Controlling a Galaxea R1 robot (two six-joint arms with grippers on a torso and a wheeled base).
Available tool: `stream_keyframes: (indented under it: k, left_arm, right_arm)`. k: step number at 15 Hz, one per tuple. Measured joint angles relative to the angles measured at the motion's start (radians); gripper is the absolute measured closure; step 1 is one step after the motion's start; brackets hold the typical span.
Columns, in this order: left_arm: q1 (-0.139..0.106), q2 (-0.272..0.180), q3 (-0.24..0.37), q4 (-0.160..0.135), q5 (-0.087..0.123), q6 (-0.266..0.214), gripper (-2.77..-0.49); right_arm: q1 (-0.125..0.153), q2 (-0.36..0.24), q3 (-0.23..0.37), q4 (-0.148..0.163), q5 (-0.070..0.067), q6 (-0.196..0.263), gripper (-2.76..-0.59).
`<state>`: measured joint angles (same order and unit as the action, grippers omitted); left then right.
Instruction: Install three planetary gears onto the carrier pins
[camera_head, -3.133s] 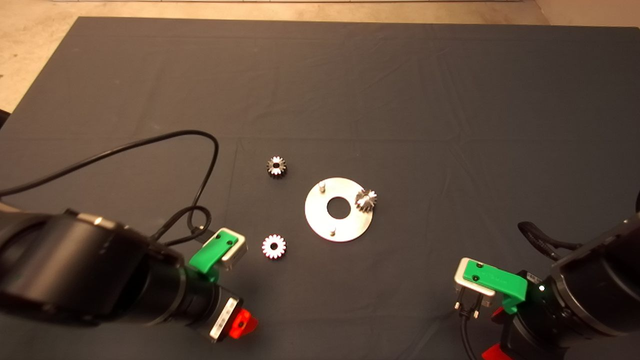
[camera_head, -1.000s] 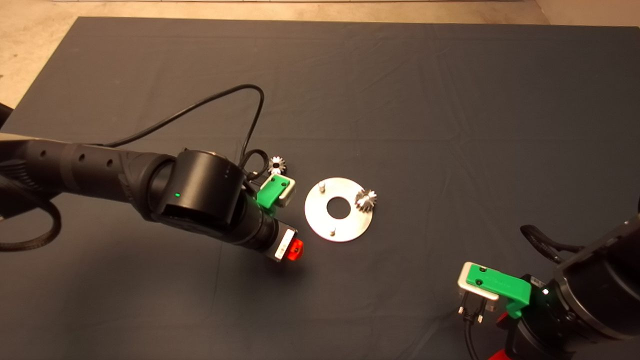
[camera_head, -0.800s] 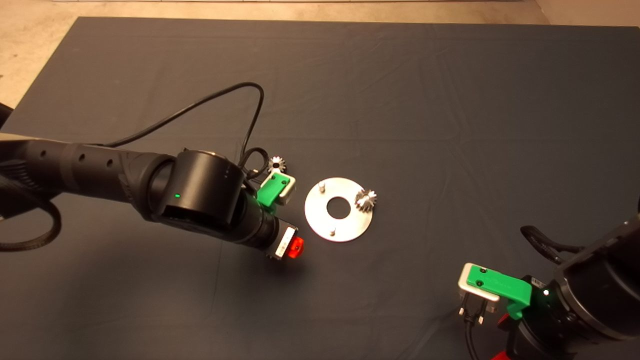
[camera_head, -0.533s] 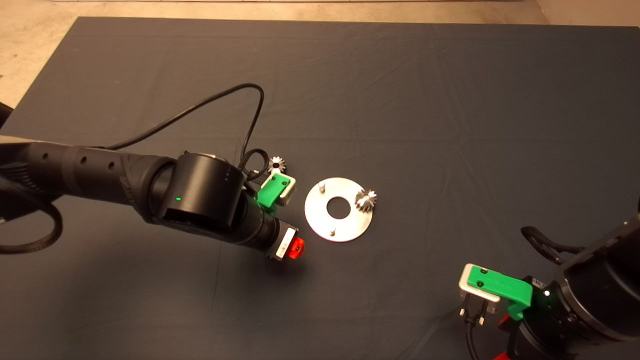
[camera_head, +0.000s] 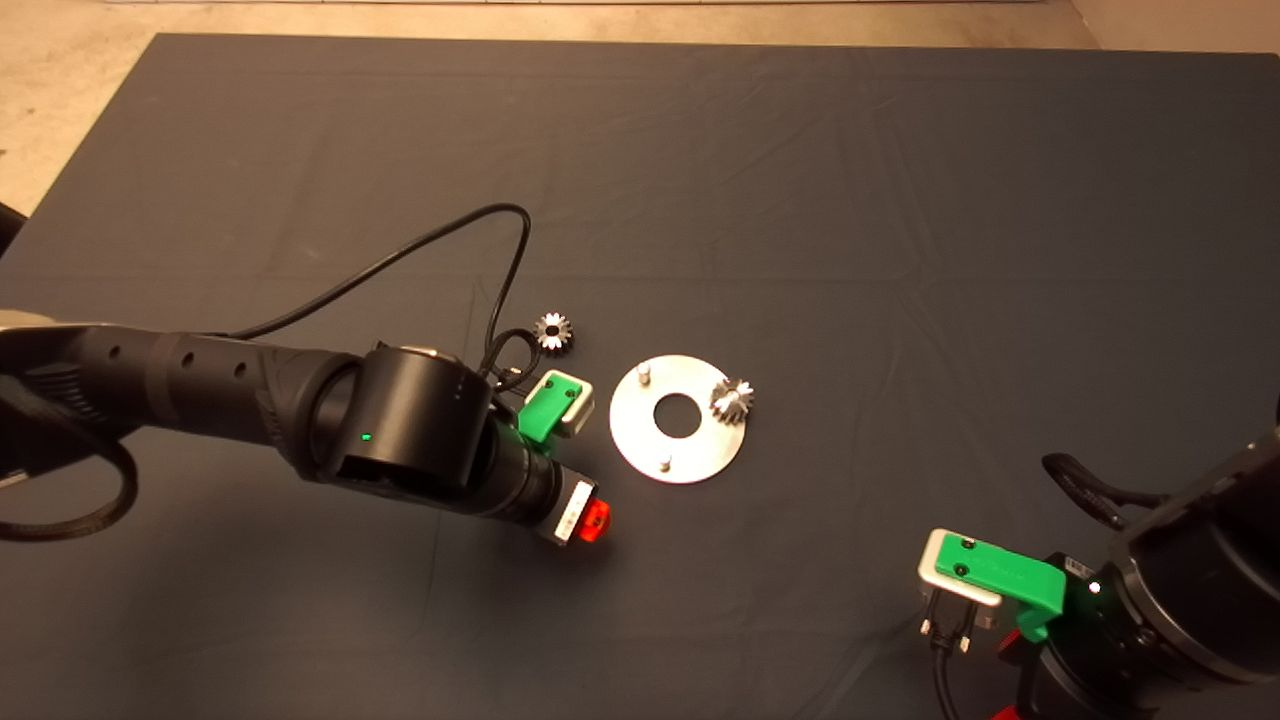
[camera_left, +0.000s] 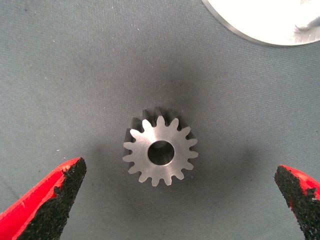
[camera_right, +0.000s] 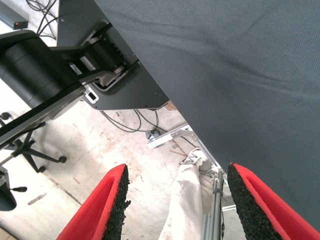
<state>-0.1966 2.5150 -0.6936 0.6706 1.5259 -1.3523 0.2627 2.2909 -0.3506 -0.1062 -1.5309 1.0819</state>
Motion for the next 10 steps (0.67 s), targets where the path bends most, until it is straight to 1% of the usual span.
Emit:
stream_keyframes:
  k: [2,4,6,8,10]
  left_arm:
    - [0.0,-0.003,0.0,0.018,0.0,0.001,-2.75]
    - [0.017,-0.005,0.0,0.036,0.0,0.004,-2.75]
    - [0.029,-0.008,0.0,0.04,0.001,0.006,-2.75]
    - [0.033,-0.008,0.0,0.056,0.0,0.008,-2.75]
    - [0.039,-0.014,0.0,0.061,-0.001,0.013,-2.74]
  right_arm:
    - [0.003,0.0,0.0,0.002,0.0,-0.001,-1.44]
    - [0.003,0.0,0.0,0.002,0.0,-0.003,-1.44]
    - [0.003,0.0,0.0,0.003,0.0,-0.003,-1.44]
    - [0.003,0.0,0.0,0.003,0.0,-0.004,-1.44]
    - [0.003,0.0,0.0,0.01,0.0,-0.004,-1.44]
